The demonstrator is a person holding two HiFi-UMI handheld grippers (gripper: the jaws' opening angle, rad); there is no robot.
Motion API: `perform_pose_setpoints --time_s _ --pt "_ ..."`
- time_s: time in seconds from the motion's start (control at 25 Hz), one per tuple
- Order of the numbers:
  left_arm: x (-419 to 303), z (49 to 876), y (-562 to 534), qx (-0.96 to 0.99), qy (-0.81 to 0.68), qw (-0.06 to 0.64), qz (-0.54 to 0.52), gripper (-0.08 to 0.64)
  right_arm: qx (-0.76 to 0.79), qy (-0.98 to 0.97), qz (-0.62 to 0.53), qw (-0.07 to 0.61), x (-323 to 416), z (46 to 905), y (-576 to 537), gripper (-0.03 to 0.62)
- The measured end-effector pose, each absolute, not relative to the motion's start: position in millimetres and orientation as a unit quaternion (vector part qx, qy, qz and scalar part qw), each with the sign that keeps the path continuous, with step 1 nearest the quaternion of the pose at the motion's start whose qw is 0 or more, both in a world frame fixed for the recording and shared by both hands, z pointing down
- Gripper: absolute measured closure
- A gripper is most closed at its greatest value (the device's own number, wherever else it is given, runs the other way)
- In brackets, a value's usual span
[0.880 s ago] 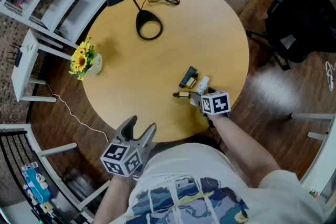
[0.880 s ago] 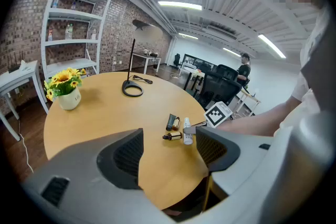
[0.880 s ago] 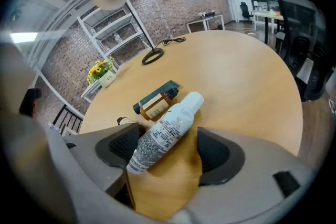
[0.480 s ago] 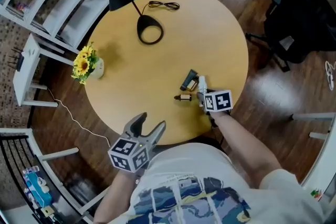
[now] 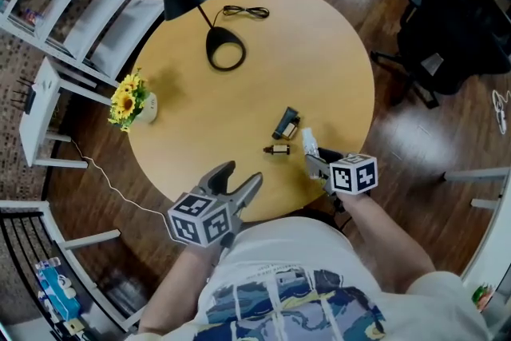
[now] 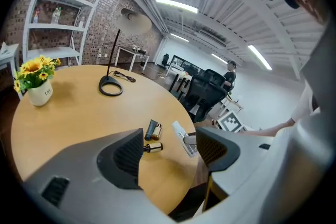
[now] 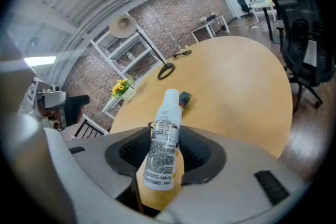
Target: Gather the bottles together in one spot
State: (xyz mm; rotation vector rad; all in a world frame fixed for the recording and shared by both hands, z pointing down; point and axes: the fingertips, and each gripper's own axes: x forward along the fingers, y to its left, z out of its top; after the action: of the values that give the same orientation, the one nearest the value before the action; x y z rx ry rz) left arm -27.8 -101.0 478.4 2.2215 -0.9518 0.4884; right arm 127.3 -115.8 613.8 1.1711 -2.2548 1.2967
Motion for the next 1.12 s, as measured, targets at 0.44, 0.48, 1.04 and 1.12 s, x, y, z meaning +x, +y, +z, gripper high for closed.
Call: perform_pose_setpoints --time_s 0.44,0.48,1.04,1.12 --pt "30 450 -147 0.835 -0.256 0.483 0.051 0.267 0.29 -0.906 0.301 0.066 48 470 -97 0.4" --pt "29 449 -150 0.836 -0.259 0.481 0.055 0.291 0.286 -0.911 0.288 0.071 44 467 -97 0.4" --pt "7 439 -195 0.891 -0.319 0.273 0.172 0.446 0.296 -0.921 0.2 0.158 52 486 -115 0.29" --pt "-9 442 -220 0.886 -0.358 0.235 0.179 0.446 0.296 -0.918 0.208 0.161 57 489 -115 0.285"
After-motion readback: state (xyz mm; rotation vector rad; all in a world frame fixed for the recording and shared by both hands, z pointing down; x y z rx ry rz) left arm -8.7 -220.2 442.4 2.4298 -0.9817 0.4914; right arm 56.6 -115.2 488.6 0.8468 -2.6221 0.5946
